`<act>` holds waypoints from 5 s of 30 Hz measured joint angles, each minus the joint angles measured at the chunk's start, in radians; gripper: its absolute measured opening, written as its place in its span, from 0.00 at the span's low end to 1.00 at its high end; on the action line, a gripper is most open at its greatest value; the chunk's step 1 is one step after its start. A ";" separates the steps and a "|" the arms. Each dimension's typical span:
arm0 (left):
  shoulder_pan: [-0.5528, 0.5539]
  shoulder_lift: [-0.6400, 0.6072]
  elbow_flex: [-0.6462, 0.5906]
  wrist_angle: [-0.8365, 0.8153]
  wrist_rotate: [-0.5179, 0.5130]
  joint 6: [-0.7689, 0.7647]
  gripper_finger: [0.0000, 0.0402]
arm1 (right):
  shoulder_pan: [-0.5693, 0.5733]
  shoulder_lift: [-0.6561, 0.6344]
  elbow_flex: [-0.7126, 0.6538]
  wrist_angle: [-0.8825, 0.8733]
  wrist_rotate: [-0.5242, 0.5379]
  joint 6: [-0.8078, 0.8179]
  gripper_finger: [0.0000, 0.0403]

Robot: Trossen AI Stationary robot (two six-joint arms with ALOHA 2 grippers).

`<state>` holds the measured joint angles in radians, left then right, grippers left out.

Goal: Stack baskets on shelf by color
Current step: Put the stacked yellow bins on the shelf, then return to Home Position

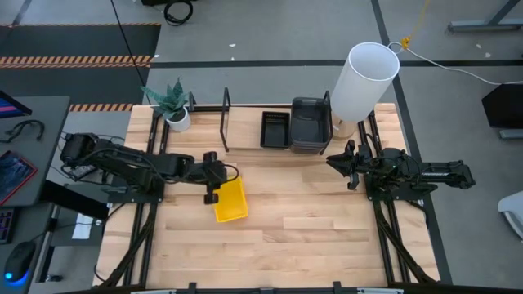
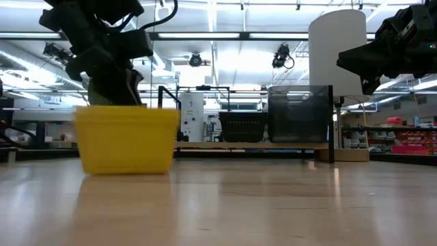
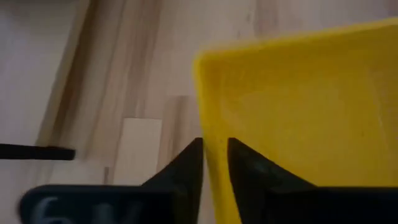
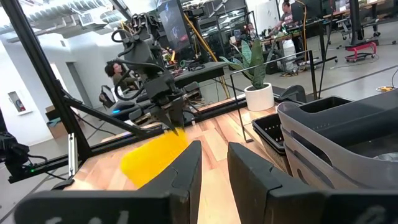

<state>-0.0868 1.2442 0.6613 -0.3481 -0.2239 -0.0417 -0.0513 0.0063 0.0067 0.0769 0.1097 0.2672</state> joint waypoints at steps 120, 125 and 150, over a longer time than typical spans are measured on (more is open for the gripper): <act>0.343 0.397 0.523 -0.217 -0.002 0.323 0.44 | 0.000 0.000 0.000 0.004 0.000 0.000 0.21; 0.343 0.345 0.523 -0.209 -0.008 0.341 0.42 | 0.000 0.000 0.000 0.004 0.000 0.000 0.21; 0.289 -0.410 -0.099 0.322 0.177 0.070 0.17 | 0.000 0.000 0.000 0.004 0.000 0.000 0.21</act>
<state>0.2024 0.8338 0.5621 -0.0258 -0.0466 0.0285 -0.0517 0.0063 0.0066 0.0808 0.1099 0.2672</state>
